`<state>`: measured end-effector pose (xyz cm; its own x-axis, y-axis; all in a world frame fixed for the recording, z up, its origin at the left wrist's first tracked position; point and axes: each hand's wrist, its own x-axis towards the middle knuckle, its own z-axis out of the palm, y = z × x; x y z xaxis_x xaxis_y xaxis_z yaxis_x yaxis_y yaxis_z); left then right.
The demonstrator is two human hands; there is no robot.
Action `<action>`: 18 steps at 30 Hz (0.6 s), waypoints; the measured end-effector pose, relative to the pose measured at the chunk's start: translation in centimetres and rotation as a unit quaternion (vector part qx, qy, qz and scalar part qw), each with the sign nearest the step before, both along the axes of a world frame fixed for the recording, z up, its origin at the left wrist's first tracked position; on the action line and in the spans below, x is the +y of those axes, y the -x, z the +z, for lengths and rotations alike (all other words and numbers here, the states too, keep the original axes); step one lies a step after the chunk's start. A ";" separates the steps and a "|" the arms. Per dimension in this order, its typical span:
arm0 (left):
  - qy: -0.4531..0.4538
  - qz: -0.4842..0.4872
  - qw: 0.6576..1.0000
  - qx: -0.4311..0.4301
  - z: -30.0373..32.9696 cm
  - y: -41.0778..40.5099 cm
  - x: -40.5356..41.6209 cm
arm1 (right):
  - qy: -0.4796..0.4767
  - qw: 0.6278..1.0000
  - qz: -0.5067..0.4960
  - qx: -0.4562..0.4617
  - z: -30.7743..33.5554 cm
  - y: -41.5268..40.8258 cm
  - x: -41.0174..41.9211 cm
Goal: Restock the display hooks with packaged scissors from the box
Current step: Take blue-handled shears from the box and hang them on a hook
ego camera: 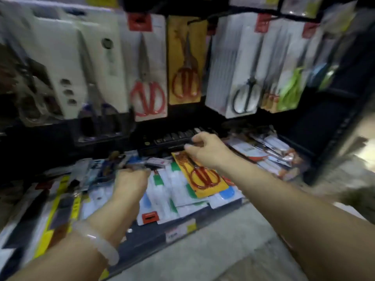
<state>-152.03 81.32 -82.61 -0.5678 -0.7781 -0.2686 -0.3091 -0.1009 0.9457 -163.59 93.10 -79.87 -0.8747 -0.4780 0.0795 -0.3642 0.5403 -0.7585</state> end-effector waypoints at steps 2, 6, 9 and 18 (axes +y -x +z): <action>-0.017 -0.102 0.994 -0.034 -1.2 1.1 4.2 | -0.066 0.997 -0.008 -0.033 -2.8 0.6 5.4; -0.043 -0.238 0.967 -0.086 -3.3 4.7 13.4 | -0.159 0.983 -0.043 -0.081 -6.0 2.6 16.9; -0.059 -0.307 0.943 -0.113 -4.6 7.3 20.2 | -0.243 0.962 -0.093 -0.087 -6.8 4.2 25.6; -0.028 -0.473 0.866 -0.158 -8.7 12.0 33.5 | -0.385 0.889 -0.137 -0.207 -12.4 5.3 40.4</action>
